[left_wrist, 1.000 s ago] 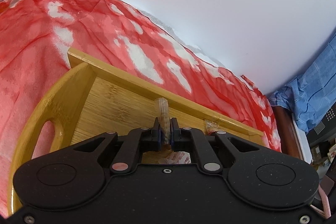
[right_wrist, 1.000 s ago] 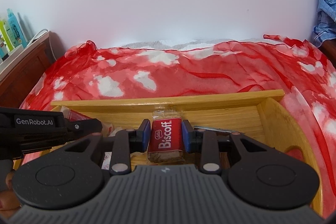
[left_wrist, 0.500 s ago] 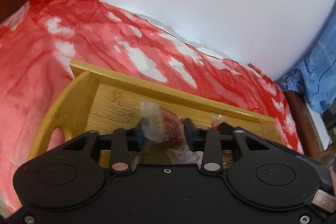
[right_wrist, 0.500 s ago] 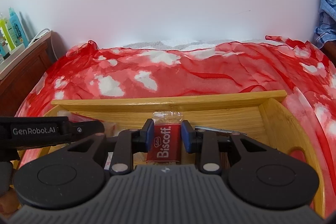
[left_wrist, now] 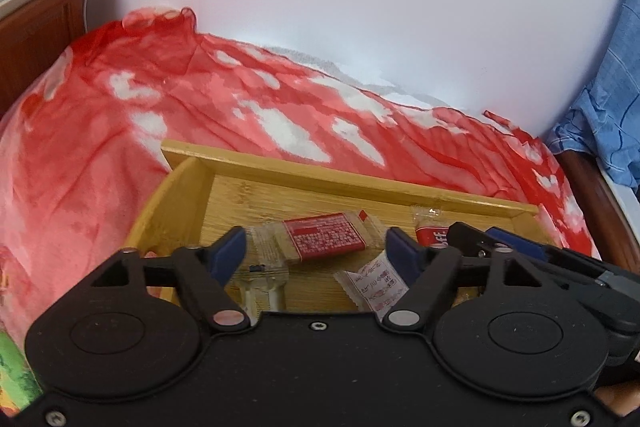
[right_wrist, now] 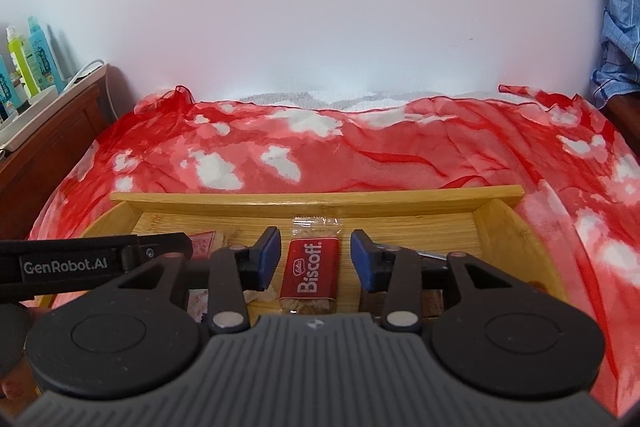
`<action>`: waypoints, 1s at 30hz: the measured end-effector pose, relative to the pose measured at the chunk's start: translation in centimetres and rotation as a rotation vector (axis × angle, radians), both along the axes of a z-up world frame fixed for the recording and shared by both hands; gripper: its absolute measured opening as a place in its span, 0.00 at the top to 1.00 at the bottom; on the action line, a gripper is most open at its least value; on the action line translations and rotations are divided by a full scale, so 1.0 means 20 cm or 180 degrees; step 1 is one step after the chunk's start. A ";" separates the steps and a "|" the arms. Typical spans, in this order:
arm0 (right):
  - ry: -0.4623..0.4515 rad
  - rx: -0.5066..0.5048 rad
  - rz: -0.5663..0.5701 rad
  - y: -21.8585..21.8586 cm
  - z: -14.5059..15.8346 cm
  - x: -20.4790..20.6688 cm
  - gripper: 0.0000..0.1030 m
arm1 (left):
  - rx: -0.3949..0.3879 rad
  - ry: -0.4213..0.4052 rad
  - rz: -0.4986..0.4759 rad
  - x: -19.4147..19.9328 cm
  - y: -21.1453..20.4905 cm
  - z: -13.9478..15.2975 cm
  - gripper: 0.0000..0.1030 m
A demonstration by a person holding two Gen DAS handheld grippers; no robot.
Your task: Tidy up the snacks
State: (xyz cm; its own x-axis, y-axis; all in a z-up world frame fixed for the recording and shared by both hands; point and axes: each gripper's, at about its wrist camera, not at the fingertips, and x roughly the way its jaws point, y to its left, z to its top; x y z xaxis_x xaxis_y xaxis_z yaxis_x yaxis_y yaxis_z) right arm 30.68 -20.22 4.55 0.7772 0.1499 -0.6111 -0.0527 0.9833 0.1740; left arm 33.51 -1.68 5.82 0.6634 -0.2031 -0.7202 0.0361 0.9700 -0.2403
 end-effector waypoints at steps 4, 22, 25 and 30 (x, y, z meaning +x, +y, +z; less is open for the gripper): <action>-0.0025 0.0008 0.0002 -0.02 0.03 -0.04 0.37 | 0.0065 -0.0061 -0.0048 -0.05 -0.01 0.04 0.17; -0.0123 -0.0098 -0.0047 -0.03 0.09 -0.20 0.15 | 0.0401 -0.0246 -0.0060 -0.24 -0.01 0.12 0.04; -0.0145 -0.0102 -0.0061 -0.04 0.09 -0.23 0.13 | 0.0443 -0.0273 -0.0077 -0.27 -0.01 0.13 0.02; -0.0198 -0.0176 -0.0034 -0.04 0.11 -0.28 0.11 | 0.0508 -0.0320 -0.0105 -0.33 -0.02 0.16 0.02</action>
